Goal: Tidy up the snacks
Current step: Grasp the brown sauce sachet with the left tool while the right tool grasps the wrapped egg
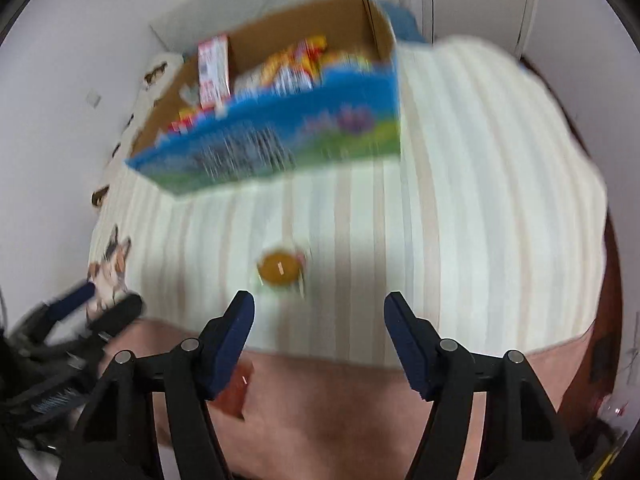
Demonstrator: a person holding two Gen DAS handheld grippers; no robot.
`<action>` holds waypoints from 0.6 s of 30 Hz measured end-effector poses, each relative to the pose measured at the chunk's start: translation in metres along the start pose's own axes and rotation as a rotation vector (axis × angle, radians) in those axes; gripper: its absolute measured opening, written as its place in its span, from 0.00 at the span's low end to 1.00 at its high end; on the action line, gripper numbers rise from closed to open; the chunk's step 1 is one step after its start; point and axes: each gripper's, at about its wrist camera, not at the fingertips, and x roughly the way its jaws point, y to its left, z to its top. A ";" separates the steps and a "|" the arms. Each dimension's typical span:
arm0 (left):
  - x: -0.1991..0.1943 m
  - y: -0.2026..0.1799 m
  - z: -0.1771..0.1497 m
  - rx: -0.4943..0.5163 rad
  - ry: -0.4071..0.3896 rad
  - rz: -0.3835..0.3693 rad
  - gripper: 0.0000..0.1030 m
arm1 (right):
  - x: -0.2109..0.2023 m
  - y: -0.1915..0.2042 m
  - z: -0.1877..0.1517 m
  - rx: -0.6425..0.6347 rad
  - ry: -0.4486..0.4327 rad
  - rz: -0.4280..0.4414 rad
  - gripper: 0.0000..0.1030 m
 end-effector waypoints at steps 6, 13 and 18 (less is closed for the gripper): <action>0.070 0.003 -0.051 -0.025 0.197 0.068 0.94 | 0.031 -0.027 -0.031 0.028 0.098 0.037 0.68; 0.112 0.000 -0.068 -0.039 0.281 0.015 0.68 | 0.055 -0.030 -0.036 0.032 0.150 0.066 0.68; 0.107 0.010 -0.064 -0.087 0.257 0.005 0.56 | 0.069 -0.013 -0.019 0.018 0.156 0.097 0.68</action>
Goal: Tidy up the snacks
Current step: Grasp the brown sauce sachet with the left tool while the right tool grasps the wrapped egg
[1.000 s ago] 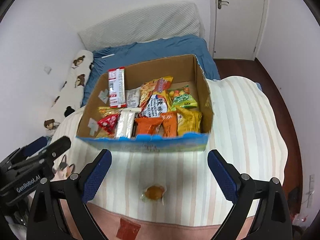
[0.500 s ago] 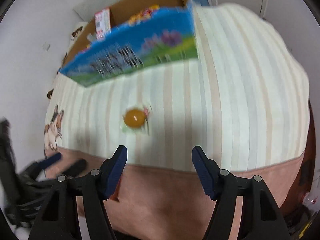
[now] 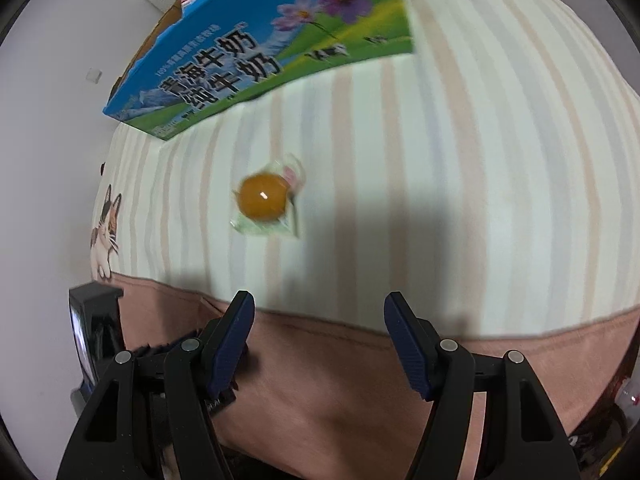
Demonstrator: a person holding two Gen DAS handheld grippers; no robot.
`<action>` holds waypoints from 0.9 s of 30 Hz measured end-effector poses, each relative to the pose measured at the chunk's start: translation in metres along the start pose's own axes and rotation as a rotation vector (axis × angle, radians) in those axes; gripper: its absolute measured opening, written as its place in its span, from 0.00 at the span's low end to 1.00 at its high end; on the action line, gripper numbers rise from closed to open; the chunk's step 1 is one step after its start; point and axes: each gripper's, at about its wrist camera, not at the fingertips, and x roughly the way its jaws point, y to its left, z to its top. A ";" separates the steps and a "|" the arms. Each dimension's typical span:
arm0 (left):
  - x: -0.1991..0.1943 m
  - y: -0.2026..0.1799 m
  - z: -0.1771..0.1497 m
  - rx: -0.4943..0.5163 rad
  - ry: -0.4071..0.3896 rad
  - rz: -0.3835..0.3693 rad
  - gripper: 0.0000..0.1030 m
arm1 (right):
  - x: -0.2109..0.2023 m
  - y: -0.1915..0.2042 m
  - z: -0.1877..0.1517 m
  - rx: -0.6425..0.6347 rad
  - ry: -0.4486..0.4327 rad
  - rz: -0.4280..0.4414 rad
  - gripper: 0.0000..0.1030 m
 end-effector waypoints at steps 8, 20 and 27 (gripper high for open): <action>-0.020 0.045 0.047 -0.085 -0.063 0.021 0.56 | 0.032 0.039 0.053 0.012 0.013 -0.002 0.68; -0.010 0.057 0.093 -0.026 -0.044 0.027 0.57 | 0.075 0.056 0.067 0.019 0.049 -0.120 0.53; 0.009 0.058 0.094 0.013 -0.042 0.028 0.57 | 0.081 0.068 0.045 -0.028 0.095 -0.127 0.58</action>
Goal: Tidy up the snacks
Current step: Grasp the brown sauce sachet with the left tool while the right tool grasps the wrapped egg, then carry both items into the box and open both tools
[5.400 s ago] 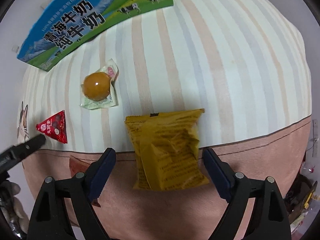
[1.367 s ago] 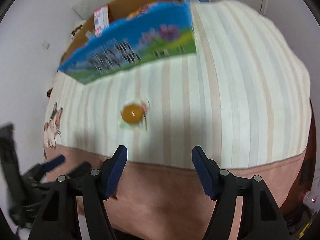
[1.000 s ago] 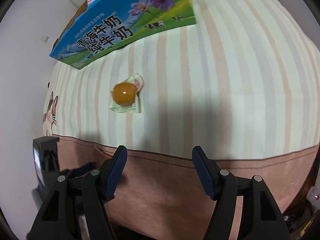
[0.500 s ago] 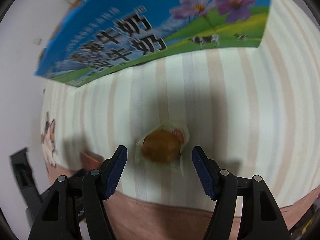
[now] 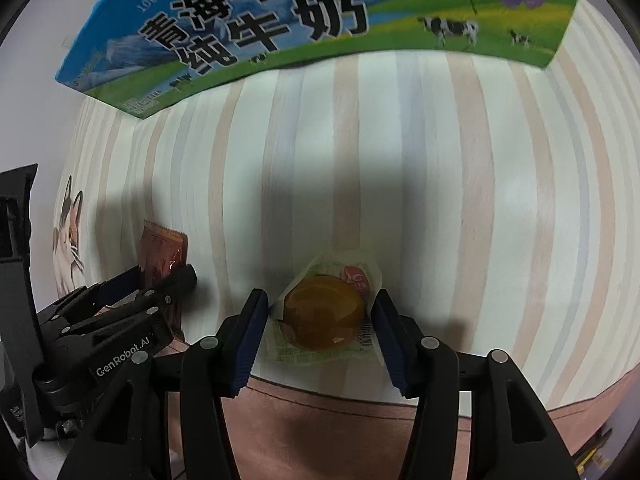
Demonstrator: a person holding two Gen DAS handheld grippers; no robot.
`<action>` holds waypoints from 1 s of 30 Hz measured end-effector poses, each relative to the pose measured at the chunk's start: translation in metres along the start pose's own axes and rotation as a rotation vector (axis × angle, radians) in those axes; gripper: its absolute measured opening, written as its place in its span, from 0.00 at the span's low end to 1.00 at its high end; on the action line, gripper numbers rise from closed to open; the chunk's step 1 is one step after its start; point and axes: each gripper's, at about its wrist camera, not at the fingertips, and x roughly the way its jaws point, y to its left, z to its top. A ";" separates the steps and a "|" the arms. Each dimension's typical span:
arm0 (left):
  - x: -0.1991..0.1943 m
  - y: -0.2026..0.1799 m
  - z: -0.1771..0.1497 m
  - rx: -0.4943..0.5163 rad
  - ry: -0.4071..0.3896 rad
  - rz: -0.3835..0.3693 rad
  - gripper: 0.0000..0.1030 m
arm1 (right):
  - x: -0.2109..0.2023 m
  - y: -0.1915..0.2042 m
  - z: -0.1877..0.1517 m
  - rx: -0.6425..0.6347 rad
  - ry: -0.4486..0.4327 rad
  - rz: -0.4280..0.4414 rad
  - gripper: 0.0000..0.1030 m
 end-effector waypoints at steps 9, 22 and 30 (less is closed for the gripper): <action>0.007 -0.012 0.001 0.023 -0.019 0.013 0.53 | 0.019 0.035 -0.013 -0.133 -0.043 -0.154 0.59; -0.039 -0.025 -0.013 0.029 -0.065 -0.040 0.52 | -0.022 0.024 -0.030 -0.081 -0.142 -0.073 0.48; -0.081 -0.037 -0.011 0.032 -0.118 -0.094 0.52 | -0.076 0.000 -0.032 -0.049 -0.192 0.024 0.48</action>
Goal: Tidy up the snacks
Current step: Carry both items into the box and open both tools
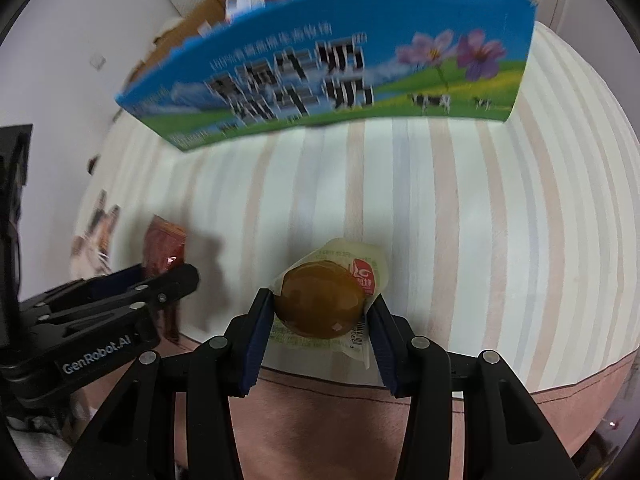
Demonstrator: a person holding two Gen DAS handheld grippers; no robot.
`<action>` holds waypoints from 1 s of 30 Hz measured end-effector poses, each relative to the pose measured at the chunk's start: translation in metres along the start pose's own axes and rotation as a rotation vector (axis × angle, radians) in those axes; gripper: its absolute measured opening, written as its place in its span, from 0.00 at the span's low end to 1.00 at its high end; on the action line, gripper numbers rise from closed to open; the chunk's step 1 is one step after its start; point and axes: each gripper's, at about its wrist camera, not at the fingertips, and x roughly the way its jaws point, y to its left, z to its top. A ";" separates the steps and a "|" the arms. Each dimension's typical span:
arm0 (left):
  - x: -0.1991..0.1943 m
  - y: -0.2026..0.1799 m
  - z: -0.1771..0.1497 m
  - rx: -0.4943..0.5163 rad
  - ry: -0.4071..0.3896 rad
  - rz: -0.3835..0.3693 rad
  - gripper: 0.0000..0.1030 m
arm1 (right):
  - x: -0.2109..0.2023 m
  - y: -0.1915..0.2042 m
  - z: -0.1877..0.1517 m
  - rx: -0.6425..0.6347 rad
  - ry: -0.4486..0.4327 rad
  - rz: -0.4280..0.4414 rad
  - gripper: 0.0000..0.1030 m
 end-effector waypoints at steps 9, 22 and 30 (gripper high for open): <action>-0.066 -0.017 0.035 0.031 -0.083 -0.098 0.52 | -0.071 -0.006 0.022 0.007 -0.078 0.091 0.48; -0.103 -0.055 0.170 0.114 -0.131 -0.138 0.53 | -0.117 -0.022 0.136 0.018 -0.157 0.138 0.48; -0.062 -0.069 0.269 0.115 -0.008 -0.099 0.53 | -0.075 -0.036 0.233 0.006 -0.048 0.044 0.48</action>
